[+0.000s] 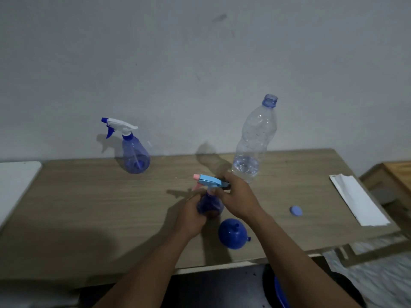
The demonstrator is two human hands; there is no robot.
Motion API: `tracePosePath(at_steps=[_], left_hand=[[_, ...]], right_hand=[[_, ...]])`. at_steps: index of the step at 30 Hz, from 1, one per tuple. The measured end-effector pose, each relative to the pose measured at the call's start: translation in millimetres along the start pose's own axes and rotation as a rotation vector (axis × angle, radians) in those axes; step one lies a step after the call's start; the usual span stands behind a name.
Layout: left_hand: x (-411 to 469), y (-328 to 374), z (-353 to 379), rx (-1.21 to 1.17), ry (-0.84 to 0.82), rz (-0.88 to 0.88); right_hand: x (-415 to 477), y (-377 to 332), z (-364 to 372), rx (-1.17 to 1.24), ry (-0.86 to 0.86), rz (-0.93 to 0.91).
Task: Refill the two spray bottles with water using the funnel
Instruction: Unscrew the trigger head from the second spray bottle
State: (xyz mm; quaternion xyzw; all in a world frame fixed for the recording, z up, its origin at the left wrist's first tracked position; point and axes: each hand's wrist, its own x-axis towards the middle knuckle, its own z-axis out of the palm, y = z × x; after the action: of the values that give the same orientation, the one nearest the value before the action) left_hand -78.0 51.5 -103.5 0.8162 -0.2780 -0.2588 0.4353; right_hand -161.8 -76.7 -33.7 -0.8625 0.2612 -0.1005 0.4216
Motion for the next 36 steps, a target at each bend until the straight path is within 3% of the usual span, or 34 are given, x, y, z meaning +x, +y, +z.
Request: tracePosePath(at_steps=[3, 8, 12, 16, 20, 28, 36], left_hand=[[-6, 2, 6, -0.089, 0.028, -0.036], [-9, 4, 7, -0.059, 0.046, -0.047], [-14, 19, 2, -0.045, 0.061, -0.024], [-17, 19, 5, -0.061, 0.072, -0.014], [-19, 21, 5, -0.096, 0.088, -0.022], [-24, 30, 4, -0.133, 0.099, -0.011], [-22, 26, 6, -0.137, 0.106, -0.024]], right_hand=[[-5, 20, 14, 0.191, 0.046, 0.060], [-5, 27, 33, 0.283, 0.147, 0.047], [0, 35, 35, 0.381, 0.066, -0.049], [6, 42, 29, 0.352, -0.046, -0.102], [8, 41, 29, 0.399, 0.000, -0.083], [4, 45, 26, 0.464, -0.069, -0.134], [6, 48, 26, 0.402, -0.075, -0.179]])
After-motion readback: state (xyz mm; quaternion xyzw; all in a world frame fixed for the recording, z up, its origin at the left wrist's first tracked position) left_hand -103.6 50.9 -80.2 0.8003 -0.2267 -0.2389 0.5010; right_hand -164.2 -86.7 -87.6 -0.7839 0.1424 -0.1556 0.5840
